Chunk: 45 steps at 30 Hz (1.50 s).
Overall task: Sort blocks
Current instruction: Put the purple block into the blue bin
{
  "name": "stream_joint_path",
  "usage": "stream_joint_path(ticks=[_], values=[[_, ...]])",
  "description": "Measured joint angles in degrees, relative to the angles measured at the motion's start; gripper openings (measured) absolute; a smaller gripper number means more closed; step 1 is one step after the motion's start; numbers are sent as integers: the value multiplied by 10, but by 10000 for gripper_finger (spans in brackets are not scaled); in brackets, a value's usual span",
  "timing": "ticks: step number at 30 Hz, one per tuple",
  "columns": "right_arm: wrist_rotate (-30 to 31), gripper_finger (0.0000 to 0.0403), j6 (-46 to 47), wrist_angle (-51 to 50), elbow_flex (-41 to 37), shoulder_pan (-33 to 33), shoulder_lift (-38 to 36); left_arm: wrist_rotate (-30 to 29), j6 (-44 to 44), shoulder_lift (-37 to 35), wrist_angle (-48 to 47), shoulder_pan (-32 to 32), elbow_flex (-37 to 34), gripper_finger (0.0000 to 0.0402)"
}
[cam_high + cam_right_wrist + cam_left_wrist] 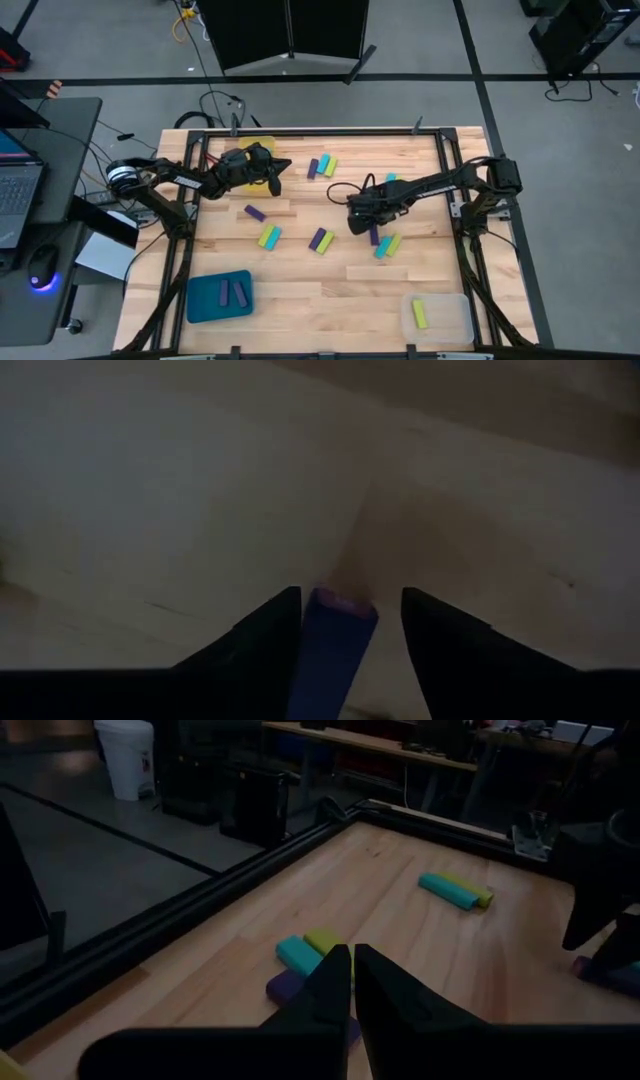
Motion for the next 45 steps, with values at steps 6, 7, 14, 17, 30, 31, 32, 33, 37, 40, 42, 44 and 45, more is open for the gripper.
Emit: stream_joint_path(ticks=[6,7,14,17,30,31,32,33,37,40,42,44,45], values=[[-25,167,0,53,-36,-1,-2,0,0,0,-5,0,0,25],[-27,164,0,55,-39,-2,-2,0,0,0,-6,0,0,25],[-33,114,-56,59,-42,-11,-3,-2,-3,0,-13,0,0,25],[-39,112,-103,55,-33,-19,-1,-2,-16,0,-13,0,0,25],[-130,112,-417,190,15,-97,1,14,-51,0,-11,0,3,25],[-145,112,-444,208,16,-104,1,27,-55,0,-12,0,5,25],[-156,112,-472,234,17,-112,1,42,-59,0,-11,0,7,25],[-164,112,-501,261,18,-117,1,57,-62,0,-11,0,10,25],[-177,112,-574,360,18,-130,1,117,-75,0,-10,-2,14,25],[-210,112,-589,414,18,-135,1,144,-64,0,-5,-16,15,25],[-236,113,-595,446,18,-135,1,145,-42,0,8,-35,15,26],[-243,115,-610,480,18,-128,0,136,-11,0,28,-60,15,29],[-245,116,-616,494,18,-123,0,129,3,0,36,-72,15,31]])
